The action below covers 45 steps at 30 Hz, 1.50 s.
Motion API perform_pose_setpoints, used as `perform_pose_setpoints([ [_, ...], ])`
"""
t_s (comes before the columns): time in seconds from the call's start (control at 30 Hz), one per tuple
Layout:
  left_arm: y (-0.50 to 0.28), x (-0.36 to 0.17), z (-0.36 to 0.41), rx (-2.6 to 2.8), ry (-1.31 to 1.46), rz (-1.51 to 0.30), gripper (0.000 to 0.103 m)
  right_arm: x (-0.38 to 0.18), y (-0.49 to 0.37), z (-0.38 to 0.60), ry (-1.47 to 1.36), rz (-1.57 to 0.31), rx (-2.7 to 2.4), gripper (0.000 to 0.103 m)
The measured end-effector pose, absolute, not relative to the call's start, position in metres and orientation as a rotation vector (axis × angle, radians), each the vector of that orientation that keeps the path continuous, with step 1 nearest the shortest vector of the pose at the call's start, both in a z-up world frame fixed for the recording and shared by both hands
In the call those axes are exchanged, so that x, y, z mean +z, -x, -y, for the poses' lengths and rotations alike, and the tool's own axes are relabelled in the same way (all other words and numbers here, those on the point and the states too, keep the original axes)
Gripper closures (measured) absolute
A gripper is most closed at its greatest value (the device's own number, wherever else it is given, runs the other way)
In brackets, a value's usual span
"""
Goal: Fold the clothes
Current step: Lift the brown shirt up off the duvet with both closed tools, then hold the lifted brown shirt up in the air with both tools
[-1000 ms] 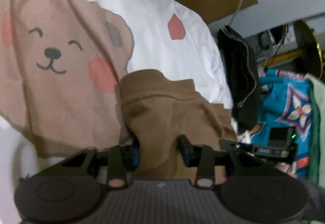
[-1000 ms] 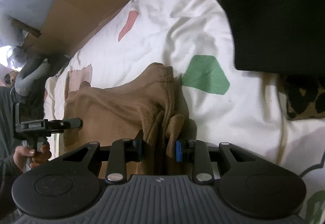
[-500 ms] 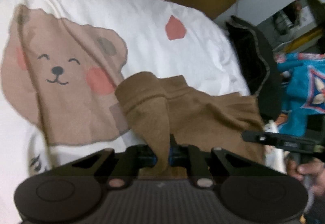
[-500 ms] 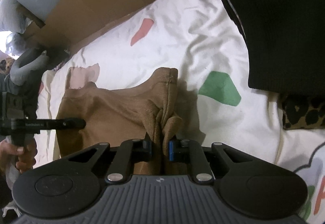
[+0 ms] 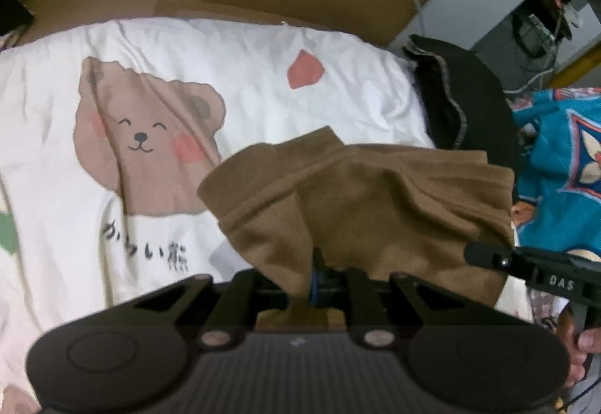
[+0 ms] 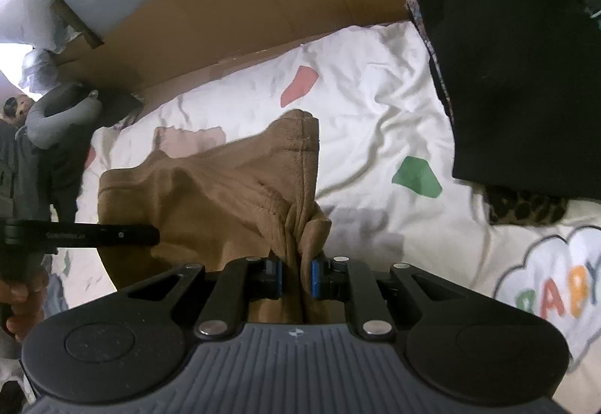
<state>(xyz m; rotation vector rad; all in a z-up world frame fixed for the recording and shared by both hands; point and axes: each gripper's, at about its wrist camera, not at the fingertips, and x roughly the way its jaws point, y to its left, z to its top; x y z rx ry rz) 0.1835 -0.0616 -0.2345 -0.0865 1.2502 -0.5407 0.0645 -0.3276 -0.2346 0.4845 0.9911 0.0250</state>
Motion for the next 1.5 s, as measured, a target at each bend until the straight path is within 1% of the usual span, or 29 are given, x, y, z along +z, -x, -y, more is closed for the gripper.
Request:
perform_pose_setpoints([
  [0.33,-0.145,-0.159,0.065,-0.58,0.055,-1.188,0.094,-0.17,-0.023,0.316,-0.489,-0.959,0.026,0.091],
  [0.57,-0.122,-0.103,0.067,-0.628,0.093,-1.085,0.094,-0.107,0.003,0.313,-0.49,-0.843,0.013,0.091],
  [0.8,-0.108,-0.051,0.072,-0.653,0.11,-0.979,0.094,-0.046,0.016,0.297,-0.42,-0.743,0.012,0.091],
  [0.97,-0.1,-0.016,0.079,-0.661,0.129,-0.91,0.094,-0.007,0.019,0.295,-0.422,-0.689,-0.005,0.091],
  [1.27,-0.1,0.019,0.097,-0.677,0.147,-0.829,0.094,0.041,0.014,0.307,-0.424,-0.593,-0.06,0.091],
  [1.5,-0.1,0.021,0.106,-0.685,0.15,-0.811,0.094,0.05,0.016,0.309,-0.384,-0.57,-0.073,0.091],
])
